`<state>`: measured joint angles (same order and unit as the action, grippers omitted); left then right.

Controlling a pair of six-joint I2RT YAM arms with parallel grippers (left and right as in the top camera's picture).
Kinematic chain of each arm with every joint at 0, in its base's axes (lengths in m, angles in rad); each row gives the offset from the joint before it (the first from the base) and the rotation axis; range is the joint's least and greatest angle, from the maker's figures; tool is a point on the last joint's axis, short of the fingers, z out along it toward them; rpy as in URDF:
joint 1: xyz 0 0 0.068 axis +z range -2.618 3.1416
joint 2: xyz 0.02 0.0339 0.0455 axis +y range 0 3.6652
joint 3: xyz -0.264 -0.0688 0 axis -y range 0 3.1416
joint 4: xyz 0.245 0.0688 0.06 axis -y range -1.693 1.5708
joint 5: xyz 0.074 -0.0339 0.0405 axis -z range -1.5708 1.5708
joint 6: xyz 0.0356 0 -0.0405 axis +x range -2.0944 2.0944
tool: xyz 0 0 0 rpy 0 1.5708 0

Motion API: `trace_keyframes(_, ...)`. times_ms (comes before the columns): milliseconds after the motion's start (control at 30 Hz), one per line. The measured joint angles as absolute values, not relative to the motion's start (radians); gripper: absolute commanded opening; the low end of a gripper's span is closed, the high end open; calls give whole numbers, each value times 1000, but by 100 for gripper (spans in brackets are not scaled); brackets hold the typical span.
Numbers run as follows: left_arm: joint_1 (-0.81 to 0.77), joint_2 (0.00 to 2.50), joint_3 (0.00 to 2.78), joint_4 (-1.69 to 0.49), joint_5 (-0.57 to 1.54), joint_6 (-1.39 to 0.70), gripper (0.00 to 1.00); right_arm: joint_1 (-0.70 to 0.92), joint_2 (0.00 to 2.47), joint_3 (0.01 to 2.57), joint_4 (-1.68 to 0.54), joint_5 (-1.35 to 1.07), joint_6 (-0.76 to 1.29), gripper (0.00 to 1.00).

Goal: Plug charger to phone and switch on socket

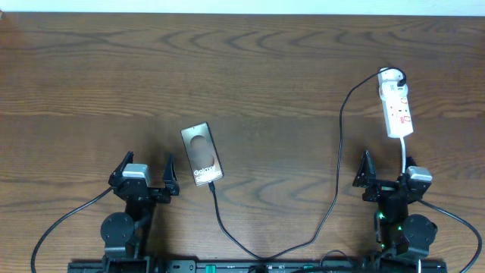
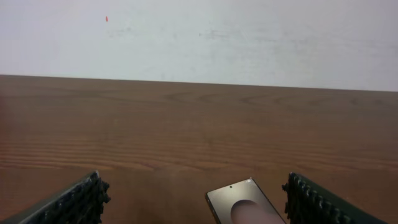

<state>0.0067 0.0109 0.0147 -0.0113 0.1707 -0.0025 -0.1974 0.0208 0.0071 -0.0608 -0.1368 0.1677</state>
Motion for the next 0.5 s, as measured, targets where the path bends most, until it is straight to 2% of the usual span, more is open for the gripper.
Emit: trace_keyframes(500, 7, 11, 15, -12, 171, -2, 89, -197, 15, 7, -61, -133, 117, 99)
